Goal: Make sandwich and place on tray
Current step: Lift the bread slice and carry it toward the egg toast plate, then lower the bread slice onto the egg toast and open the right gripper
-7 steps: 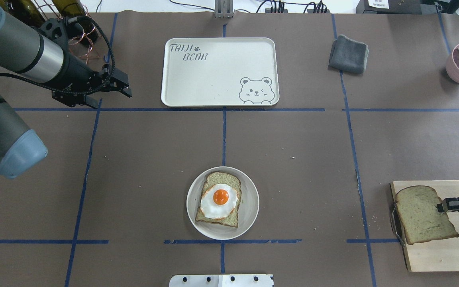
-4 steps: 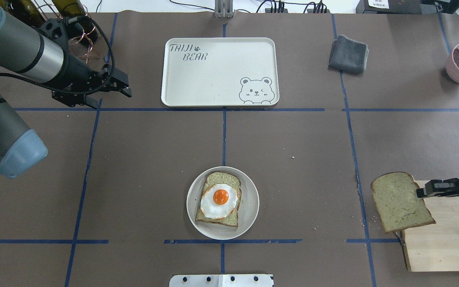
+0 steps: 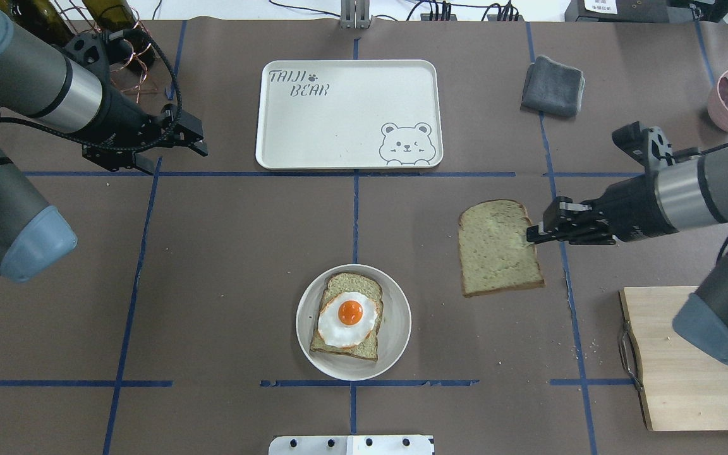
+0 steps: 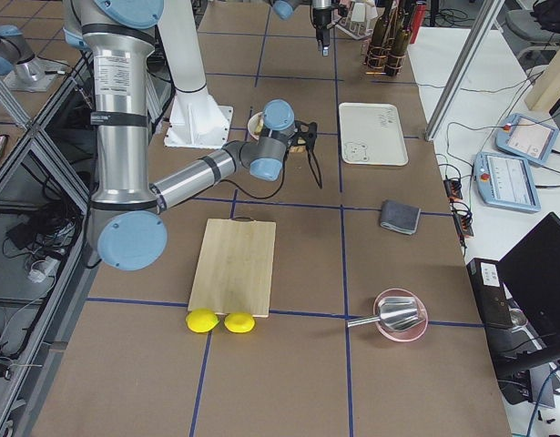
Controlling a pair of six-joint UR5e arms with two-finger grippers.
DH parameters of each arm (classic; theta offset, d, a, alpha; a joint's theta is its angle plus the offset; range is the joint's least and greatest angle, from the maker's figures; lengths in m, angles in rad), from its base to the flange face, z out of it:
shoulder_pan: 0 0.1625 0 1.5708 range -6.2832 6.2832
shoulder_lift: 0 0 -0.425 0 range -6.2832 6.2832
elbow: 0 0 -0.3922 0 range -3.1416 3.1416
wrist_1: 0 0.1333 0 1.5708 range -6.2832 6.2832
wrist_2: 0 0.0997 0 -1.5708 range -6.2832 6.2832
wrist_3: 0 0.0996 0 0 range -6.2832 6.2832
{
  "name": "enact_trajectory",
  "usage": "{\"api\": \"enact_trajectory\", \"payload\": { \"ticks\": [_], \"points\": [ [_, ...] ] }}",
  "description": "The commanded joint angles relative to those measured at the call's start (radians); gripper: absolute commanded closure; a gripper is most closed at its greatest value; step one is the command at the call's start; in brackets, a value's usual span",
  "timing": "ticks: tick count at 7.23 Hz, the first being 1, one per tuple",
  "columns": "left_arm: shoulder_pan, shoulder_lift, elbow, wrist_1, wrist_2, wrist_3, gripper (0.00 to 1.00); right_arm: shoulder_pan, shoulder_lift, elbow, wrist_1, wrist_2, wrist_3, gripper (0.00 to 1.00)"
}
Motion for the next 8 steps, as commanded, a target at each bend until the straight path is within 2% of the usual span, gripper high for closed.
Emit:
{"api": "enact_trajectory", "payload": {
  "ticks": [1,2,5,7,8],
  "points": [
    [0.001,0.004,0.004,0.000,0.000,0.002,0.00,-0.137,0.137,-0.049,-0.003,-0.124,0.069,1.00],
    [0.001,0.005,0.006,0.000,0.000,0.003,0.00,-0.218,0.160,-0.057,-0.006,-0.219,0.076,1.00],
    [0.001,0.007,0.015,-0.002,0.000,0.005,0.00,-0.384,0.198,-0.090,-0.004,-0.417,0.079,1.00],
    [0.002,0.008,0.015,-0.002,0.000,0.005,0.00,-0.450,0.215,-0.119,-0.004,-0.506,0.079,1.00],
    [0.002,0.010,0.017,-0.003,0.000,0.005,0.00,-0.452,0.239,-0.149,-0.006,-0.508,0.079,1.00]
  ]
}}
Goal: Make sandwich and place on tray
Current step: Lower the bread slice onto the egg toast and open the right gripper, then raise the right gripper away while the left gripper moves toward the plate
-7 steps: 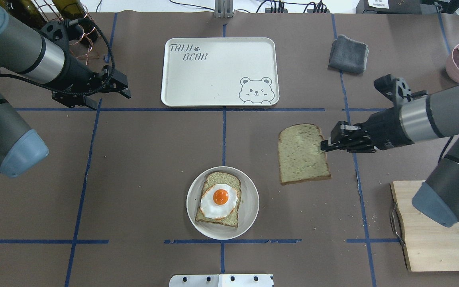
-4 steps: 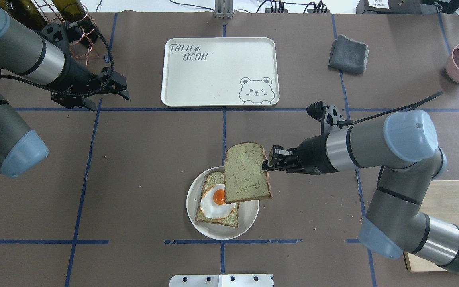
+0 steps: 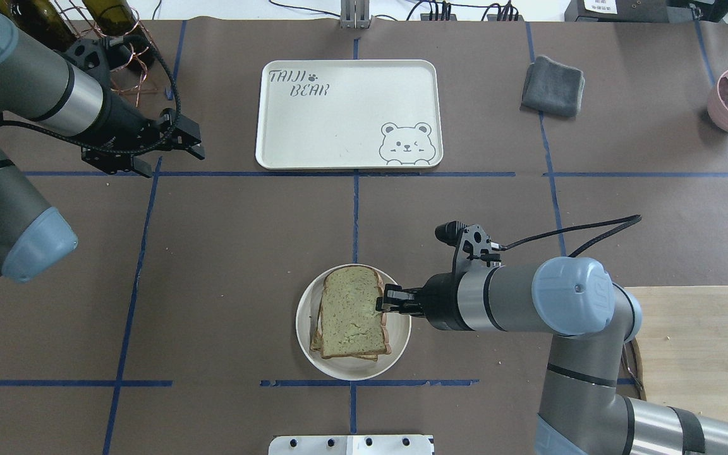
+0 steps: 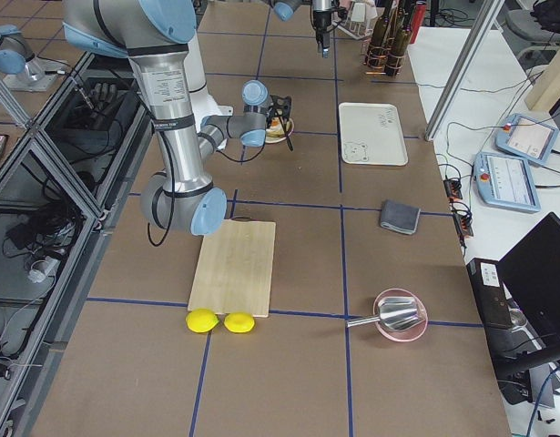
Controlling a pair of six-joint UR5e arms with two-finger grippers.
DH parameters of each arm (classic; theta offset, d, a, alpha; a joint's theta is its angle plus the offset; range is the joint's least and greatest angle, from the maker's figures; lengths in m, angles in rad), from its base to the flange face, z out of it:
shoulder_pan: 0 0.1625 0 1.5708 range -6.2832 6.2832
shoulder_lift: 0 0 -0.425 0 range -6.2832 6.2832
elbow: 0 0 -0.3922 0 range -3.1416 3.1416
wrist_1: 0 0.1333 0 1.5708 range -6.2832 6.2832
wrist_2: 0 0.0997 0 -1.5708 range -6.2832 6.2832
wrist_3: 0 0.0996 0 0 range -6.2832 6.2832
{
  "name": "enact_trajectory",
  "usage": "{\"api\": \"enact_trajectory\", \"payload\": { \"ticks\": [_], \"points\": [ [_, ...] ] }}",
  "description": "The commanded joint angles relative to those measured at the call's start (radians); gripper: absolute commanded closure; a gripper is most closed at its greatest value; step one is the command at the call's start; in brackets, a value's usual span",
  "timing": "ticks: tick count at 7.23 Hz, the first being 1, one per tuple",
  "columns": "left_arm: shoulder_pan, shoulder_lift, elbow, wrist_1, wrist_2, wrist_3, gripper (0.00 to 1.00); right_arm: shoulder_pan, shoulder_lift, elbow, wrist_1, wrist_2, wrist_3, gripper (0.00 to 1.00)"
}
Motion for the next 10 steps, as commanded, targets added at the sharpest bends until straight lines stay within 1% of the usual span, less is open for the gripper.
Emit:
{"api": "enact_trajectory", "payload": {
  "ticks": [1,2,3,4,5,6,7,8,9,10],
  "points": [
    [0.000,-0.002,0.007,-0.003,0.000,0.000,0.00,-0.015,0.020,-0.043,-0.002,-0.023,-0.002,1.00],
    [0.000,-0.003,0.027,-0.030,0.005,-0.003,0.00,-0.013,0.014,-0.050,-0.001,-0.021,-0.002,1.00],
    [0.002,-0.005,0.045,-0.053,0.005,-0.005,0.00,-0.009,0.016,-0.056,-0.001,-0.021,-0.003,0.45],
    [0.002,-0.005,0.046,-0.055,0.005,-0.005,0.00,0.000,0.014,-0.056,-0.002,-0.018,-0.005,0.00],
    [0.009,-0.006,0.046,-0.058,0.005,-0.005,0.00,0.017,0.014,-0.054,-0.004,-0.008,-0.005,0.00],
    [0.035,-0.011,0.044,-0.059,0.020,-0.008,0.00,0.073,0.017,-0.045,-0.046,0.064,-0.005,0.00],
    [0.084,-0.012,0.033,-0.059,0.062,-0.032,0.00,0.158,0.022,-0.022,-0.130,0.175,-0.005,0.00],
    [0.133,-0.017,0.015,-0.059,0.124,-0.079,0.00,0.207,0.022,0.004,-0.204,0.219,-0.014,0.00],
    [0.201,-0.034,0.006,-0.056,0.190,-0.127,0.00,0.242,0.020,0.024,-0.302,0.248,-0.032,0.00],
    [0.265,-0.043,0.007,-0.053,0.262,-0.158,0.00,0.266,0.020,0.056,-0.406,0.256,-0.108,0.00]
  ]
}}
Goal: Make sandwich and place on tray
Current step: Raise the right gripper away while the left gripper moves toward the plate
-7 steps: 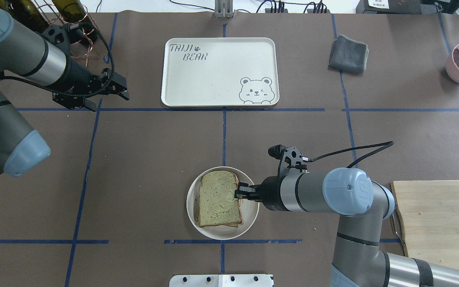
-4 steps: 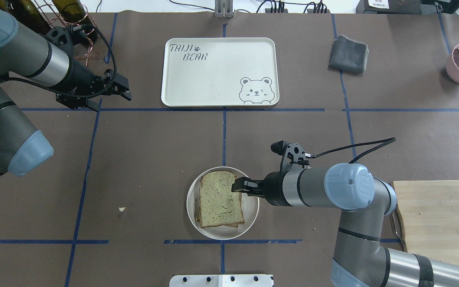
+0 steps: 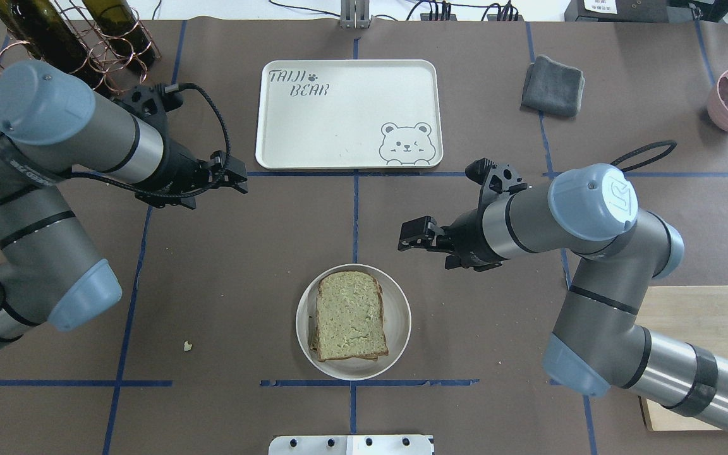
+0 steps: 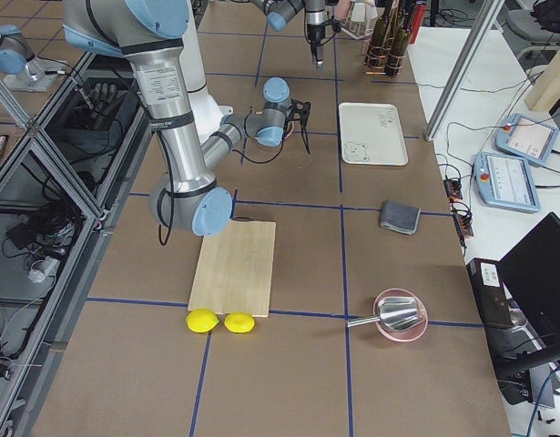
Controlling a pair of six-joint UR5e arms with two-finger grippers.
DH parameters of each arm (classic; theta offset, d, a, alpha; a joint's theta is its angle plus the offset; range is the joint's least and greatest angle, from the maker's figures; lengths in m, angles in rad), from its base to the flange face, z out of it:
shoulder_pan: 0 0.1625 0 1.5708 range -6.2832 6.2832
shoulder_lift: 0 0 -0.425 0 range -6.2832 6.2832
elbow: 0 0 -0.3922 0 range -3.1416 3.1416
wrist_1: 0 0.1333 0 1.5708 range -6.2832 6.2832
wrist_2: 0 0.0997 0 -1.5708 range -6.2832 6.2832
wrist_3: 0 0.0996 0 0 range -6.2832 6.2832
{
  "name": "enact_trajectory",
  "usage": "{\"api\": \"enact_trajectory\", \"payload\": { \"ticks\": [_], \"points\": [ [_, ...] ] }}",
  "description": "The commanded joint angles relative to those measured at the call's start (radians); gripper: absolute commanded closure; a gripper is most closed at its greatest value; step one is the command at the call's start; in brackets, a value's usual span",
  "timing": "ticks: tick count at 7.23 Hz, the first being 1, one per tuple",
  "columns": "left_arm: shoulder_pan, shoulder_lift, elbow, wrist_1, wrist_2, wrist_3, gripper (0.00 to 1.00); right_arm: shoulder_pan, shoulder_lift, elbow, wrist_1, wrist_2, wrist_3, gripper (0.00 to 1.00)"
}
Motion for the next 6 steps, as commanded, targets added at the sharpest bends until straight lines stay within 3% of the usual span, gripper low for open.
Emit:
{"api": "enact_trajectory", "payload": {
  "ticks": [1,3,4,6],
  "points": [
    [0.127,-0.025,-0.004,0.011,0.133,-0.071,0.04,0.050,0.000,0.081,-0.273,0.031,-0.154,0.00],
    [0.245,-0.037,0.010,0.017,0.242,-0.128,0.15,0.085,0.001,0.161,-0.512,0.031,-0.335,0.00],
    [0.302,-0.043,0.026,0.023,0.289,-0.137,0.19,0.104,0.000,0.169,-0.543,0.034,-0.378,0.00],
    [0.320,-0.056,0.042,0.043,0.298,-0.144,0.30,0.148,-0.006,0.169,-0.543,0.072,-0.403,0.00]
  ]
}}
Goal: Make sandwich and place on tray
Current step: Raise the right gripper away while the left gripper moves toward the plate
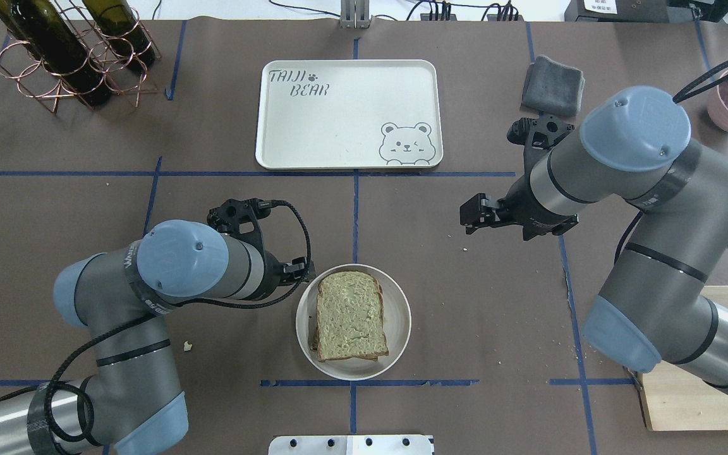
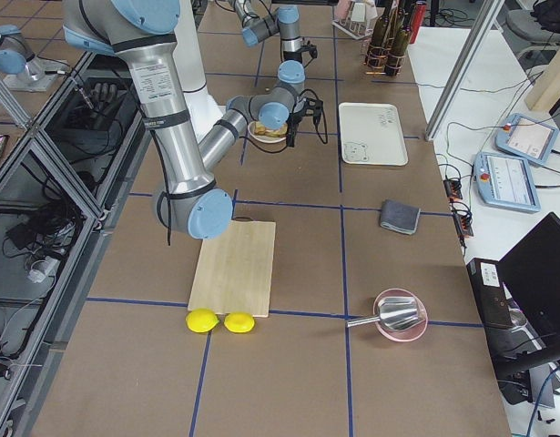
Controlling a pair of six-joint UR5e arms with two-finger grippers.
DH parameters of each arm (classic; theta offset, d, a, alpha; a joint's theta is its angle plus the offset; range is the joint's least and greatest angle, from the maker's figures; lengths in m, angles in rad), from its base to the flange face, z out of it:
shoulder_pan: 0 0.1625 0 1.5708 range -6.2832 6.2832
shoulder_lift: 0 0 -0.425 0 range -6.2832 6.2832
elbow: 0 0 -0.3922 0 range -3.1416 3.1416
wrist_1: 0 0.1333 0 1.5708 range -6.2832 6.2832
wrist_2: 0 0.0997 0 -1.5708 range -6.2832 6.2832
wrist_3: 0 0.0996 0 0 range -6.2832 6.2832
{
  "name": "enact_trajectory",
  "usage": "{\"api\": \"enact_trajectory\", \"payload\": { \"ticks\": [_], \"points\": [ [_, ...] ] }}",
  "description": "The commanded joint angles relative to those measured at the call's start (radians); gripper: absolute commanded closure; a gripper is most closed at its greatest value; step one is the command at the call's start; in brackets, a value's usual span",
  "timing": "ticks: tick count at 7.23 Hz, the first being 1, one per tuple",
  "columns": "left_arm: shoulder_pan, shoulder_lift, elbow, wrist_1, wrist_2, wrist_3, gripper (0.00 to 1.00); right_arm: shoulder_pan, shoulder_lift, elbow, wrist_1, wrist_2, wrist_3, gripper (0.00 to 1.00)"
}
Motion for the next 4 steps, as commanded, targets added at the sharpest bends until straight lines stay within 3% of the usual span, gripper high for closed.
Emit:
{"api": "enact_trajectory", "payload": {
  "ticks": [1,4],
  "points": [
    [0.032,-0.007,0.007,0.007,0.011,-0.007,0.34,0.065,-0.007,0.004,-0.010,0.063,-0.038,0.00],
    [0.066,-0.014,0.027,0.007,0.011,-0.007,0.52,0.087,-0.011,-0.003,-0.010,0.078,-0.063,0.00]
  ]
}}
